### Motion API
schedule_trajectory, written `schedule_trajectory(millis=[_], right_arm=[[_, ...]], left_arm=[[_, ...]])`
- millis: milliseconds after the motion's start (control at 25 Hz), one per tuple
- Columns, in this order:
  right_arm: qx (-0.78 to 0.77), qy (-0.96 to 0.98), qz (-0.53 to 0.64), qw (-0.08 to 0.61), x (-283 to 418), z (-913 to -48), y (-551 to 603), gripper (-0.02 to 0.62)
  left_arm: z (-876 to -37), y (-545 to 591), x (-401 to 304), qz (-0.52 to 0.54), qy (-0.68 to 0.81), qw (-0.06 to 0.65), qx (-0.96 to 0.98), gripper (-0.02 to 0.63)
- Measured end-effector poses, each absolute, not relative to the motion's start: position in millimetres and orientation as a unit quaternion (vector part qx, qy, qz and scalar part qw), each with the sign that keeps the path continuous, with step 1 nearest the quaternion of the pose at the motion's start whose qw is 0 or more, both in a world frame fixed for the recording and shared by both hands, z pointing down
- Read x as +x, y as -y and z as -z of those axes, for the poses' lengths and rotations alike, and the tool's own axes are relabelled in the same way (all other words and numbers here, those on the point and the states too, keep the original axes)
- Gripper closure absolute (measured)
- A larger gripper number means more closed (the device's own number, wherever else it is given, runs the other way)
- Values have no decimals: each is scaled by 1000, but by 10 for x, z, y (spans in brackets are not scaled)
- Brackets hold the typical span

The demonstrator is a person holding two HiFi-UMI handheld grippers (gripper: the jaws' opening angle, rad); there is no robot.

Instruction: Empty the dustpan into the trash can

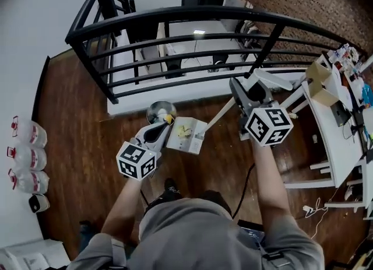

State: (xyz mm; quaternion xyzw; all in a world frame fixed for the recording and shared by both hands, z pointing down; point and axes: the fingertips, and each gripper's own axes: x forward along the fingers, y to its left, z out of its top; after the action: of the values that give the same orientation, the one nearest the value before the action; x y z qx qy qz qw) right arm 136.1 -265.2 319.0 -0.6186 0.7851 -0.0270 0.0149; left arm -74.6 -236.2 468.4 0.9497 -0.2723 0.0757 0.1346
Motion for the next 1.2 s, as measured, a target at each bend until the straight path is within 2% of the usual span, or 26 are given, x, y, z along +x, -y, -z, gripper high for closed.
schedule_trajectory(millis=[520, 720, 1200], right_arm=[[-585, -808, 59, -32, 568, -3438, 3873, 398], [-569, -819, 56, -43, 436, -3468, 4224, 397], [-542, -838, 59, -24, 625, -3494, 5127, 400]], left_arm=[[-4773, 3121, -1498, -65, 331, 160, 928, 600], [-4840, 3291, -1439, -65, 344, 170, 921, 600], [-4746, 3745, -1132, -73, 384, 160, 907, 600]])
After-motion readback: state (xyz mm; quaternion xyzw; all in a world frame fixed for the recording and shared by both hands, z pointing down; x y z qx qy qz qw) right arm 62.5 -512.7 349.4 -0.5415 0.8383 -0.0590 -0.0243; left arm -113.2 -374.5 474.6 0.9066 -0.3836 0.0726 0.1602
